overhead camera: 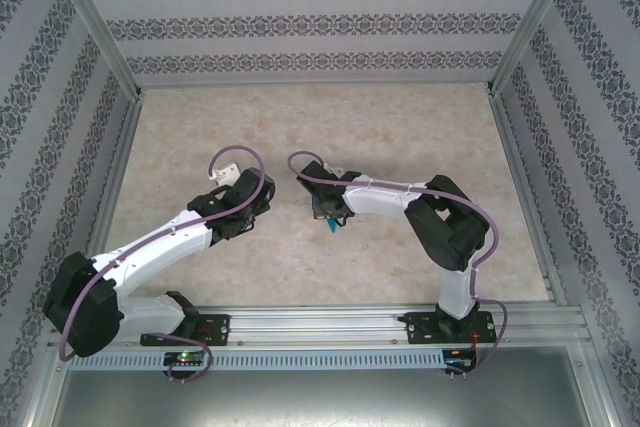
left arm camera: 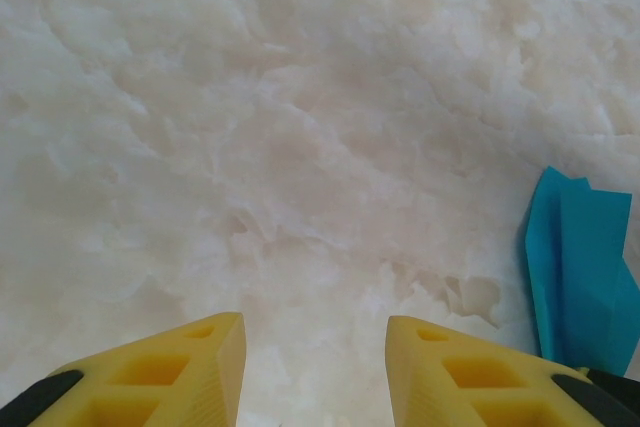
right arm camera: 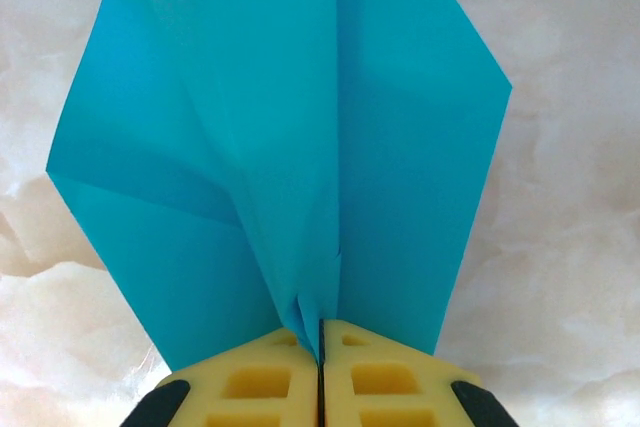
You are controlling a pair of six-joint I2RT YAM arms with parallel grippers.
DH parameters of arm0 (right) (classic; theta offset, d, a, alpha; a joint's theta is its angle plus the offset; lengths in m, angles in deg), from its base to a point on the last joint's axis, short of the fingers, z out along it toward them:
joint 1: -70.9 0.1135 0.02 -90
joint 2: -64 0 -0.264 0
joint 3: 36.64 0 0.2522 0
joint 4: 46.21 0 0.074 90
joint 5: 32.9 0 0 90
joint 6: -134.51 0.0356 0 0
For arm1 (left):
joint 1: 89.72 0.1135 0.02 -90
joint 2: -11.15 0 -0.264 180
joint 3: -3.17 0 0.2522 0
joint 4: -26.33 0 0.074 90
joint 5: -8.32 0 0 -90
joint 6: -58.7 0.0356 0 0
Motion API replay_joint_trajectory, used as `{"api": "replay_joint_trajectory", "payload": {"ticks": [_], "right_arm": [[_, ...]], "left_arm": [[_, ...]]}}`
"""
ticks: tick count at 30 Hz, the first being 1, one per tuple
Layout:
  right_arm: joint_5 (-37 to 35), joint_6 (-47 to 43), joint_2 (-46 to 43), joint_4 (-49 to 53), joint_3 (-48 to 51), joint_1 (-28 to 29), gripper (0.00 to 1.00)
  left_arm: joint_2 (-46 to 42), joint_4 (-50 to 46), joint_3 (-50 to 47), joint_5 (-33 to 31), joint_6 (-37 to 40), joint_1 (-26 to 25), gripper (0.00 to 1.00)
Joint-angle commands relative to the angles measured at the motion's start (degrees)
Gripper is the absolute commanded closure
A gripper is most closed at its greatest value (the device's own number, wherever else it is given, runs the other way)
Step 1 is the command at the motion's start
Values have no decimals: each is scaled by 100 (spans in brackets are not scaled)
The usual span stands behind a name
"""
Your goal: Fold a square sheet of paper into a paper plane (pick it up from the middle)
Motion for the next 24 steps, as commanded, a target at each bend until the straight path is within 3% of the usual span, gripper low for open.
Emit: {"api": "replay_joint_trajectory", "payload": {"ticks": [1,8,16,21,24], "right_arm": [[91,87,-110,131,156,48,92],[-55,-12,-739,-339,409,17,90],[181,282,-363,-697,656,18,90],[-45,244,-333,-903,788,170,85],[-166,306,-301,-844,814,246,77]], "left_arm": [[114,62,69,83,-35,73,57],[155,74,82,137,-70,74,57],[120,12,87,118,-56,73,56],[120,22,90,131,-56,73,56],[129,22,85,130,-52,74,56]]}}
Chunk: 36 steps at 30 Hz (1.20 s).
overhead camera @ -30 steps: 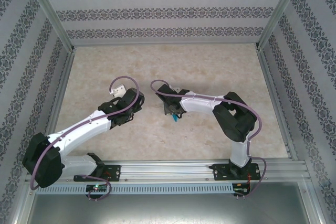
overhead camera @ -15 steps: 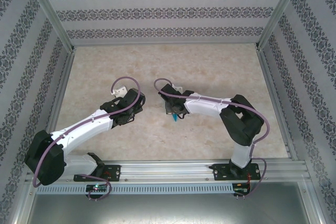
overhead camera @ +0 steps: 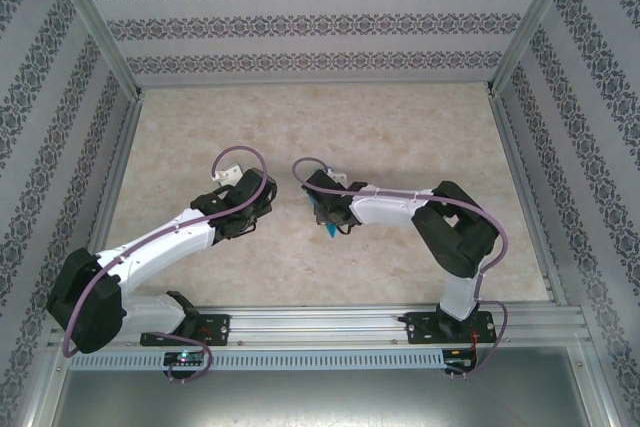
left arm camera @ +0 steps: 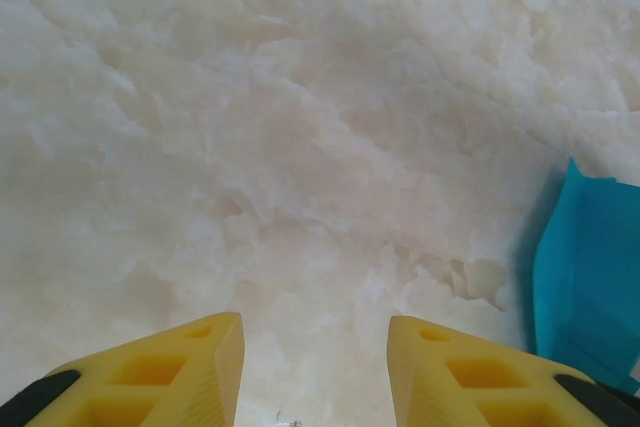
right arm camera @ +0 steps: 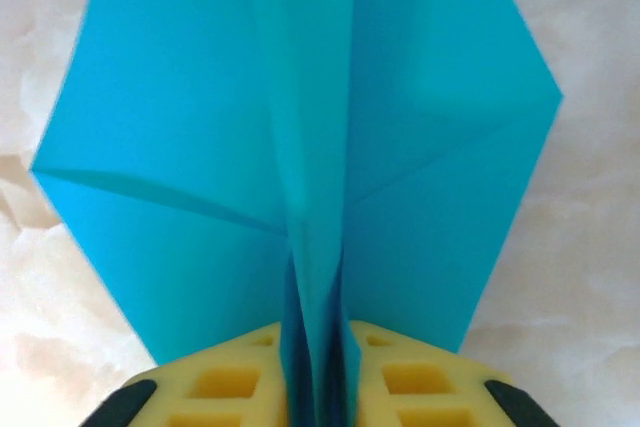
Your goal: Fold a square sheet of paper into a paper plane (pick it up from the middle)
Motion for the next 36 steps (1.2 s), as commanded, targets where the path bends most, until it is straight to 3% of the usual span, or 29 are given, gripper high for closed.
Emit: {"api": "replay_joint_trajectory", "payload": {"ticks": [1,12,18,29,32,36], "right_arm": [[-268,138,92,-85,92,124,77],[-483,395,428,-152,272,283,77],[-565,234,17,11,146,279,75],[-744,-457,-1585,393,-83,143,54],[-1310,-791,-2376,464,71,36,48],[-2391,-1377,-3452,216,553,-505,30]], "left_arm": [[16,28,86,-38,-42,73,56],[52,20,106,-23,-16,71,55],[27,-20,145,-68,17,74,55],[-59,-187,277,-342,141,72,55],[-135,-302,338,-623,310,74,54],[-230,-583,534,-1415,791,135,48]]}}
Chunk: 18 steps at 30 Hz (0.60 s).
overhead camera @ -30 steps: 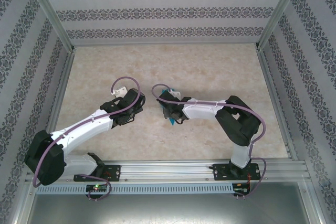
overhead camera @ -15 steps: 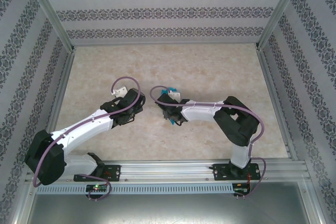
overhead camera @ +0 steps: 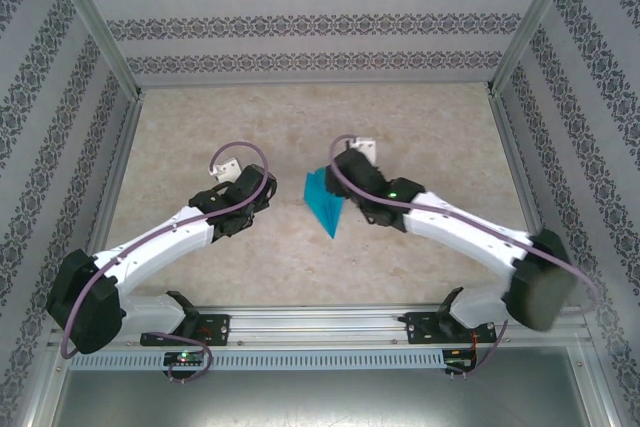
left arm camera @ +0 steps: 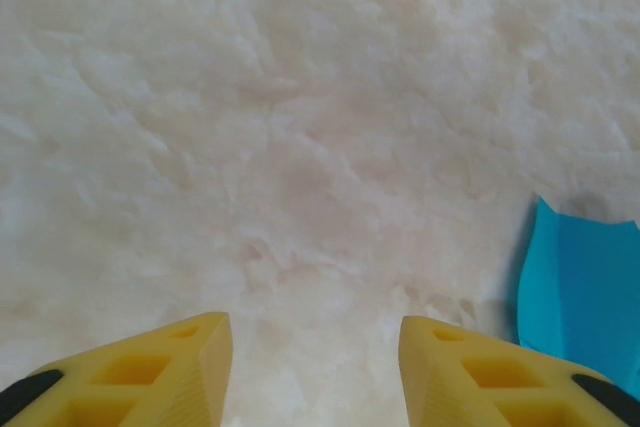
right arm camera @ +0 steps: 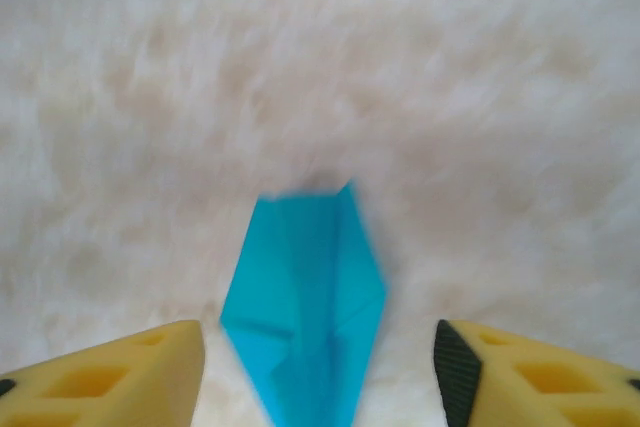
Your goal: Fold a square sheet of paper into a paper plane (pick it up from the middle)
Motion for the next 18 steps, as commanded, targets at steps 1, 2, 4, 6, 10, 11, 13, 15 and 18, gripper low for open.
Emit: {"api": "replay_joint_trajectory", "payload": {"ticks": [1,2,4,6,10,11,13,15,18], "right_arm": [[-1286,-789,-741,-231,560,-573,25],[-1348,-1110,-912,-561,800,-869,22],[-1375,-1763,-1066,-1023,1167,-1423,19],[-1544,-2235,-1036,-1386,1496,-1915,18],[-1153,-2937,-733,-2063,2022,-2796,16],[-1101,-2963,-667,-2105,2049,-2918,16],[-694,-3115,-552,-2504,2233,-3191,14],[-250,-3246,-427,-3073,2446,-3399,14],[169,-3511,-196,-4192,2809,-3561,13]], "left_arm": [[-221,-409,312,-1070,615,162,44],[-253,-461,345,-1356,782,235,36],[-331,-552,370,-1863,999,440,16],[-394,-530,314,-2400,1219,652,4],[-415,-485,187,-2932,1552,1272,0],[-402,-312,116,-2874,1862,1471,0],[-338,29,-51,-3018,2296,1763,0],[-238,788,-385,-3289,2917,1906,0],[-92,2205,-961,-2769,3963,2162,0]]}}
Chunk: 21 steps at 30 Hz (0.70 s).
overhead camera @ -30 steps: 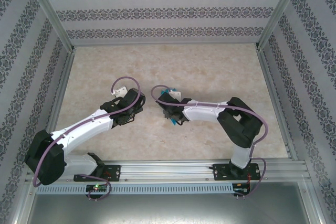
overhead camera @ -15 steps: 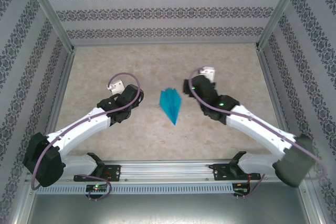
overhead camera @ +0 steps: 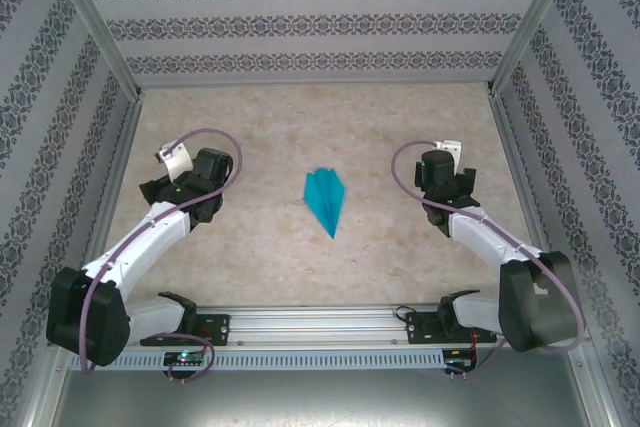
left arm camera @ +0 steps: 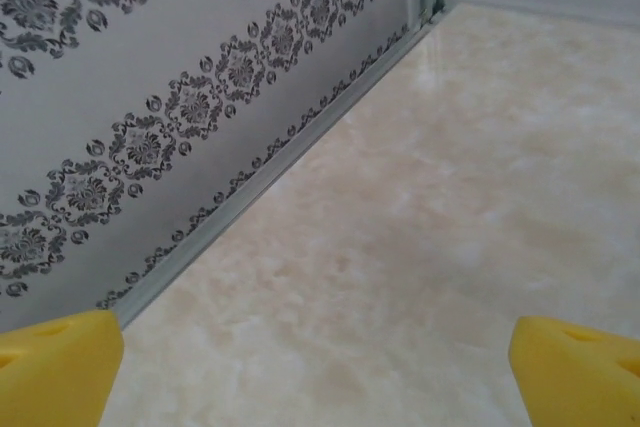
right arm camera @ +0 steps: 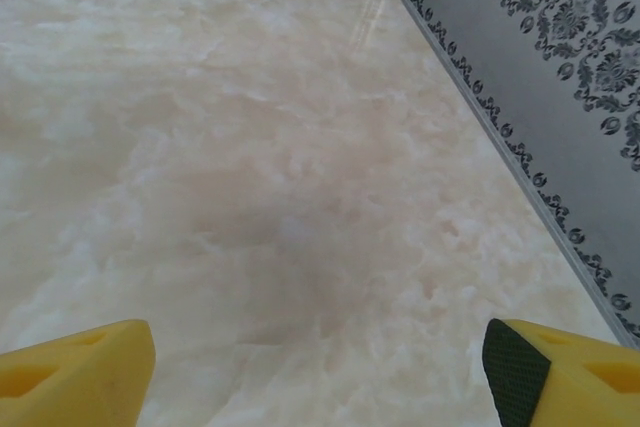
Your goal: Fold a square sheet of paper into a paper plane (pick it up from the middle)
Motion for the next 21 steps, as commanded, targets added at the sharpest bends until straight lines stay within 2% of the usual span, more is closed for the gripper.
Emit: {"api": "replay_joint_trajectory", "payload": {"ticks": [1,5,9,14,18,19,20,21], "right_arm": [[807,-591,279,-1761,358,-128,13],[1186,-1016,894,-2909,563,-152,13],[1593,-1047,987,-3166,711,-226,13],[2369,-999,804,-4520,1617,-483,12],[2782,-1017,1318,-5475,1883,-608,13],[2639,-969,1541,-5808,1878,-595,12],[2545,-938,1570,-5786,1833,-599,3],[2463,-893,1463,-5433,1725,-601,2]], "left_arm": [[213,1649,-555,313,1514,266,0],[588,3328,-1169,822,2214,438,0],[846,4792,-1627,1595,2717,541,0],[1162,6187,-2043,2495,3044,612,0],[1326,6870,-2243,2990,3380,643,0],[1422,7035,-2304,3128,3388,681,0],[1583,7326,-2399,3272,3417,710,0],[1694,7641,-2465,3289,3478,706,0]]}}
